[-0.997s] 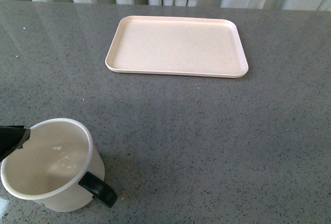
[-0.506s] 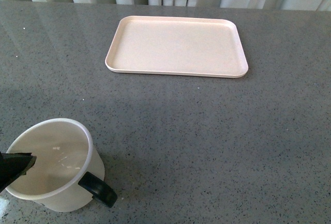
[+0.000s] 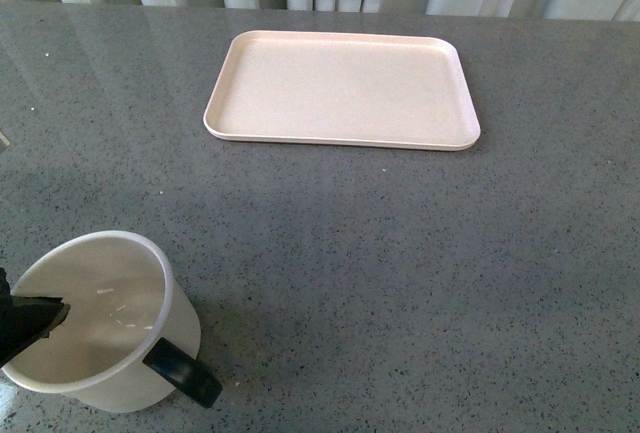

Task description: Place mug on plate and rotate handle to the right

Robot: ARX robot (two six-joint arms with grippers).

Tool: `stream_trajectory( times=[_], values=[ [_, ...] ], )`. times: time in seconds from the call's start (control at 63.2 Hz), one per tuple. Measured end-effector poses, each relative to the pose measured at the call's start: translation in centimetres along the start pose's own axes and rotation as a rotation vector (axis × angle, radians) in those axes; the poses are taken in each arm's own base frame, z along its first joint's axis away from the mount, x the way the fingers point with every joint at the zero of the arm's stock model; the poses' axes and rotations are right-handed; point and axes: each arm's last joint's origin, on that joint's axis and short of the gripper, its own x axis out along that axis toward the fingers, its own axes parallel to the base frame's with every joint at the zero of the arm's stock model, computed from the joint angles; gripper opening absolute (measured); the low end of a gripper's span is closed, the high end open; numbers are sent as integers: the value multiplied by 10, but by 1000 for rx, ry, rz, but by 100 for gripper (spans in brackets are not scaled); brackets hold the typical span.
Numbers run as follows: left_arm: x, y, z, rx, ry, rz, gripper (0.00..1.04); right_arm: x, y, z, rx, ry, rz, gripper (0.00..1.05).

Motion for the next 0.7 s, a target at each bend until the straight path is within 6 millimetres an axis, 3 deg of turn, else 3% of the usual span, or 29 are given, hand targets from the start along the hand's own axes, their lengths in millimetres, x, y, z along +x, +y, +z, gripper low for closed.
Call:
stream_trajectory(
  times=[0.38, 0.696],
  values=[
    [-1, -8, 7, -12, 16, -43, 3, 0, 0, 0, 0, 0, 0, 96],
    [-16, -11, 18, -22, 13, -45, 2, 0, 0, 0, 0, 0, 0, 96]
  ],
)
